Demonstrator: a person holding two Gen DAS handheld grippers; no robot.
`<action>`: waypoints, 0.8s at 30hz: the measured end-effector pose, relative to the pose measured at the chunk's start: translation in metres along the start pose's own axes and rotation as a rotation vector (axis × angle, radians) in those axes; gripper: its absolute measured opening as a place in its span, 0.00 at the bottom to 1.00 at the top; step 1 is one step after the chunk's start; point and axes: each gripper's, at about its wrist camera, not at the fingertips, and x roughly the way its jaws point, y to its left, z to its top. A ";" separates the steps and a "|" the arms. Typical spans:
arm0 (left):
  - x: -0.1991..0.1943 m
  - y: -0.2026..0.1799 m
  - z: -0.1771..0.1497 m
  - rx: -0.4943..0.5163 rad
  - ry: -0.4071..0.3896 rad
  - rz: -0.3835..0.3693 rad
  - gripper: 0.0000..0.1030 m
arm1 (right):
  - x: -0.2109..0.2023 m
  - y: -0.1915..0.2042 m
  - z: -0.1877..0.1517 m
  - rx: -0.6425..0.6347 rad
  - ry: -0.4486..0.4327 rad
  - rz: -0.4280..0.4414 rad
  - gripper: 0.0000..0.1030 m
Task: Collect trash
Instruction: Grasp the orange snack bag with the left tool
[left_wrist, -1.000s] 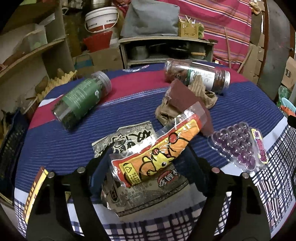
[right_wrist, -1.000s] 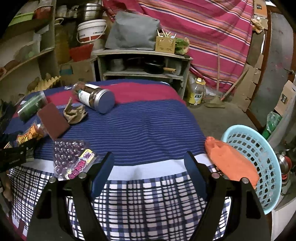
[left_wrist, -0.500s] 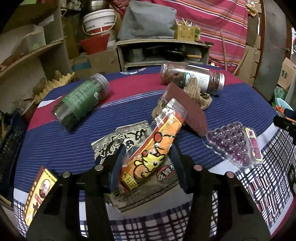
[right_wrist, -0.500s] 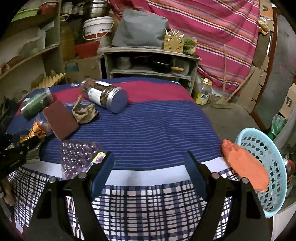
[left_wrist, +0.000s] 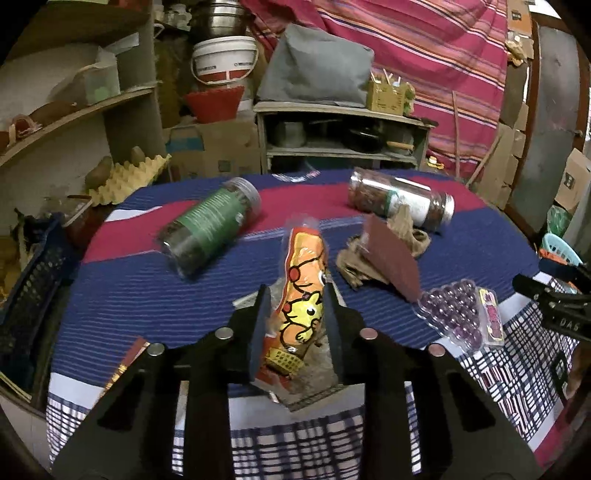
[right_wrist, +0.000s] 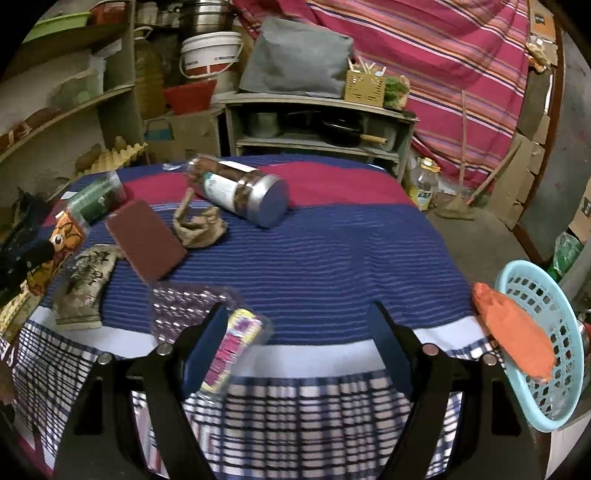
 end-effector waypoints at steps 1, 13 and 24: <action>0.000 0.004 0.002 -0.006 -0.002 0.000 0.15 | 0.001 0.004 0.002 -0.002 -0.001 0.008 0.75; 0.014 0.037 -0.003 -0.045 0.047 -0.013 0.01 | 0.028 0.081 0.022 -0.117 0.018 0.078 0.75; 0.055 0.014 -0.003 -0.028 0.115 -0.040 0.62 | 0.039 0.072 0.019 -0.108 0.045 0.050 0.75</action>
